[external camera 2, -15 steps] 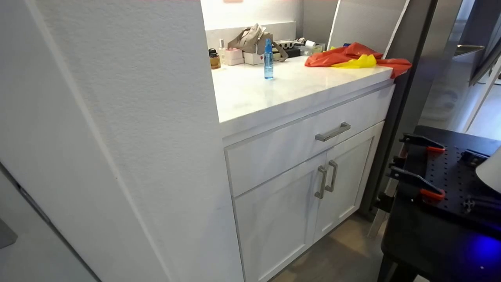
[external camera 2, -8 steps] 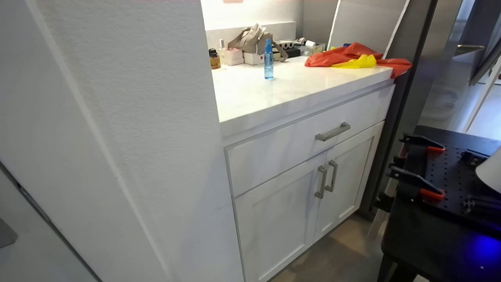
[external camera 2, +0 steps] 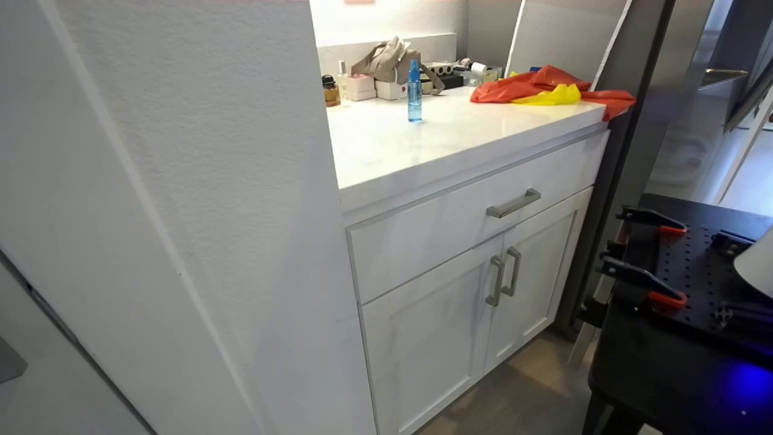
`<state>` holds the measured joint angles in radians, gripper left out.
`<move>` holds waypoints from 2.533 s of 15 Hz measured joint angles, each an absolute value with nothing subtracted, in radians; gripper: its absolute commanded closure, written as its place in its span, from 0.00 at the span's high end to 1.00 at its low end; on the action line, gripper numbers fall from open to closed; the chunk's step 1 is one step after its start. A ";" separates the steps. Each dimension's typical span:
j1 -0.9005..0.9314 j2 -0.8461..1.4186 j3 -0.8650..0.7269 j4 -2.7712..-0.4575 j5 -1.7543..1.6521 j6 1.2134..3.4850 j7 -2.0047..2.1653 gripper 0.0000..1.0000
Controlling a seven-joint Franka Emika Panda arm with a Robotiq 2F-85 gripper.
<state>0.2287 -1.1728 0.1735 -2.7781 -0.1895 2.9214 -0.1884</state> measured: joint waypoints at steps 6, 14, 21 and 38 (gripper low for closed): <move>0.234 -1.139 0.238 -2.757 -0.145 3.046 -0.071 1.00; 0.162 -1.076 0.345 -2.734 -0.090 3.273 0.039 1.00; 0.051 -0.967 0.426 -2.691 -0.047 3.355 0.069 1.00; -0.198 -0.966 0.606 -2.554 0.053 3.354 0.146 1.00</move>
